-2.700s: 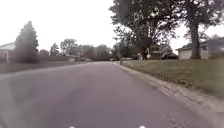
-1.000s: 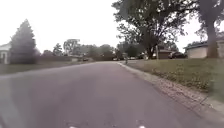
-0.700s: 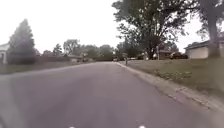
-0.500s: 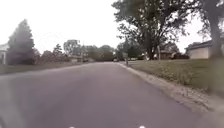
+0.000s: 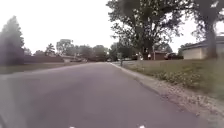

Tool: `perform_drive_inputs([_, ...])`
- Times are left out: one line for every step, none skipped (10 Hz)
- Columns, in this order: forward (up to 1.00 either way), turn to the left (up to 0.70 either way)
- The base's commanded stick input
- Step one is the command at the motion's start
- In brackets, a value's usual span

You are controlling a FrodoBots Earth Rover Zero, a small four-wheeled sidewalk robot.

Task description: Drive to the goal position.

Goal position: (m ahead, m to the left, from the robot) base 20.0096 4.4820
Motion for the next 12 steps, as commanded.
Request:
perform_drive_inputs([1.00, 0.00])
perform_drive_inputs([1.00, 0.00])
perform_drive_inputs([1.00, 0.00])
perform_drive_inputs([1.00, 0.00])
perform_drive_inputs([1.00, 0.00])
perform_drive_inputs([1.00, 0.00])
perform_drive_inputs([1.00, 0.00])
perform_drive_inputs([1.00, -0.15])
perform_drive_inputs([1.00, -0.40])
perform_drive_inputs([1.00, -0.40])
perform_drive_inputs([1.00, -0.32])
perform_drive_inputs([1.00, -0.11])
